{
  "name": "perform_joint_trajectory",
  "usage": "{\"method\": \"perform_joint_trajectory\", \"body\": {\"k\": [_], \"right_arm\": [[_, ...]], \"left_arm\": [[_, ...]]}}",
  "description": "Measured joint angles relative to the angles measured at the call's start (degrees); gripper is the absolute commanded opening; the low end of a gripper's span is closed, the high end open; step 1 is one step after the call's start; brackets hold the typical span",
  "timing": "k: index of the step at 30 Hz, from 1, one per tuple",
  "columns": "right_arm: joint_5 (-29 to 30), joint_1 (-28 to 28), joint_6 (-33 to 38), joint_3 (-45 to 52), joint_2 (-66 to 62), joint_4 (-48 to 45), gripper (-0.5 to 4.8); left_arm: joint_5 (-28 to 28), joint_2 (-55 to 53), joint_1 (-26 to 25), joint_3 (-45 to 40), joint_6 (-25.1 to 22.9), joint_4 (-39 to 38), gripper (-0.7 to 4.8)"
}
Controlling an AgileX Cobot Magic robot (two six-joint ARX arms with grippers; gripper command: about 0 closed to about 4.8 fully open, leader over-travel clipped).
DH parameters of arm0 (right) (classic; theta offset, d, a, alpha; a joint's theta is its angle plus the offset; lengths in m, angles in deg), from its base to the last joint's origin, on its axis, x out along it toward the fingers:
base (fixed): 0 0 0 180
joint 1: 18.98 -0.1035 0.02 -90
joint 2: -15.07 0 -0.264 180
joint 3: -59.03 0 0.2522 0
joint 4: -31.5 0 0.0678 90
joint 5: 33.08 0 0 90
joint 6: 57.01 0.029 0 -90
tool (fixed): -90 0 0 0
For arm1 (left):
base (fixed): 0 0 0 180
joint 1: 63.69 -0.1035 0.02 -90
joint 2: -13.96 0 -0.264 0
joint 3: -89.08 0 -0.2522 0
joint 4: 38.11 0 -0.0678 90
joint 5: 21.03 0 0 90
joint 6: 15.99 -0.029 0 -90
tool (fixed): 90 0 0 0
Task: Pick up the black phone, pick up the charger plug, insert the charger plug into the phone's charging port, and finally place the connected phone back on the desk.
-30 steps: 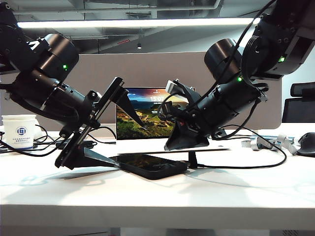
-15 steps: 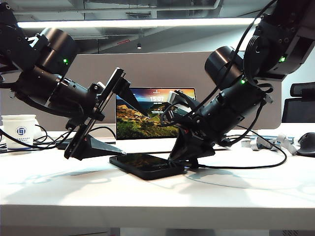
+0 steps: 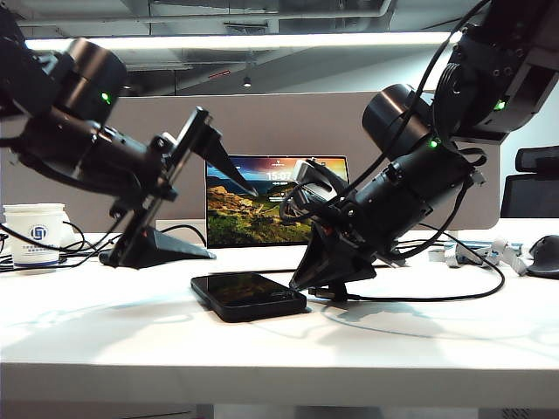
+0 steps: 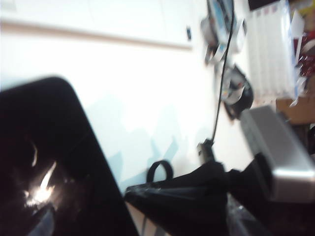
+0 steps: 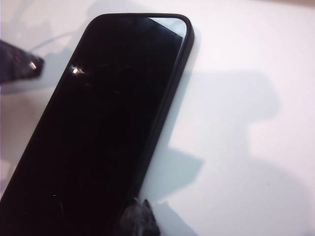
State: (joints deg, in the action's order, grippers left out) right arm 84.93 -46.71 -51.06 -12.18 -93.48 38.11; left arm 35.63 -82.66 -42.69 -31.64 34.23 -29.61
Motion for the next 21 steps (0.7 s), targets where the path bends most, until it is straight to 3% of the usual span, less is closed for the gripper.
{"method": "perform_joint_trajectory", "body": {"k": [6,10,17,21], "right_arm": [[-2.8,0.0,0.0,0.0,0.0,0.0,-0.05],[-2.9,-0.1,0.0,0.0,0.0,0.2,-0.05],[0.7,-0.4,0.0,-0.1,0.0,2.7,-0.05],[1.4,-2.2,0.0,-0.1,0.0,2.7,-0.05]], "left_arm": [[0.6,2.3,-1.5,0.0,0.0,-0.8,4.79],[2.7,2.2,-1.2,0.0,-0.9,-6.3,4.79],[6.4,2.0,-1.2,0.0,-4.9,-11.9,4.79],[2.3,-1.7,-0.6,0.3,-4.7,-10.7,4.79]]}}
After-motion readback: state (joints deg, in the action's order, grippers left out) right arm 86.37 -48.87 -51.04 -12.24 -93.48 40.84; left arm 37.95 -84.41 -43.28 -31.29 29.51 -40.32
